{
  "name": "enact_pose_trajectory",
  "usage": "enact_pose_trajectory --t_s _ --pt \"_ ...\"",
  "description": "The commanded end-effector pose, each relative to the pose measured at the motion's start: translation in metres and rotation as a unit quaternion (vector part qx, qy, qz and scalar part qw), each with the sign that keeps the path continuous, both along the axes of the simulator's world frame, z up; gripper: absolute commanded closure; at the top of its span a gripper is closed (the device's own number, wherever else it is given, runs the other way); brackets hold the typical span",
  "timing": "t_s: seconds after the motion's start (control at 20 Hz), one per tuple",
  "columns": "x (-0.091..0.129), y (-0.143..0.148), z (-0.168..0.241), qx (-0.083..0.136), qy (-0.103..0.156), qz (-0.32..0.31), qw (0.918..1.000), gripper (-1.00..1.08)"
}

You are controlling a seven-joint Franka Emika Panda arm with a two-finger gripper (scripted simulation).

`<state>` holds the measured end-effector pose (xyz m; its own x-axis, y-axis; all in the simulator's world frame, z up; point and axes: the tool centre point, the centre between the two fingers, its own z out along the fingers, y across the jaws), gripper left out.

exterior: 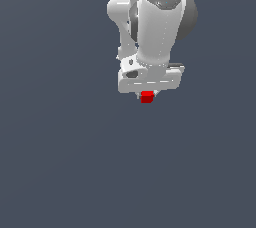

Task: Pick up the red cube and move it to a goal position.

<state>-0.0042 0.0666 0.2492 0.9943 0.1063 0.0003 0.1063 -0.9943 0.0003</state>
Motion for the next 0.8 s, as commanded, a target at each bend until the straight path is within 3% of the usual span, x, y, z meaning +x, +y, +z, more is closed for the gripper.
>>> enact_pose_trajectory --t_s 0.0,0.75 --pt "-0.002 0.003 0.03 0.0 0.0 0.0 1.0 1.08" --pt "-0.006 0.018 0.189 0.0 0.0 0.0 1.0 1.08"
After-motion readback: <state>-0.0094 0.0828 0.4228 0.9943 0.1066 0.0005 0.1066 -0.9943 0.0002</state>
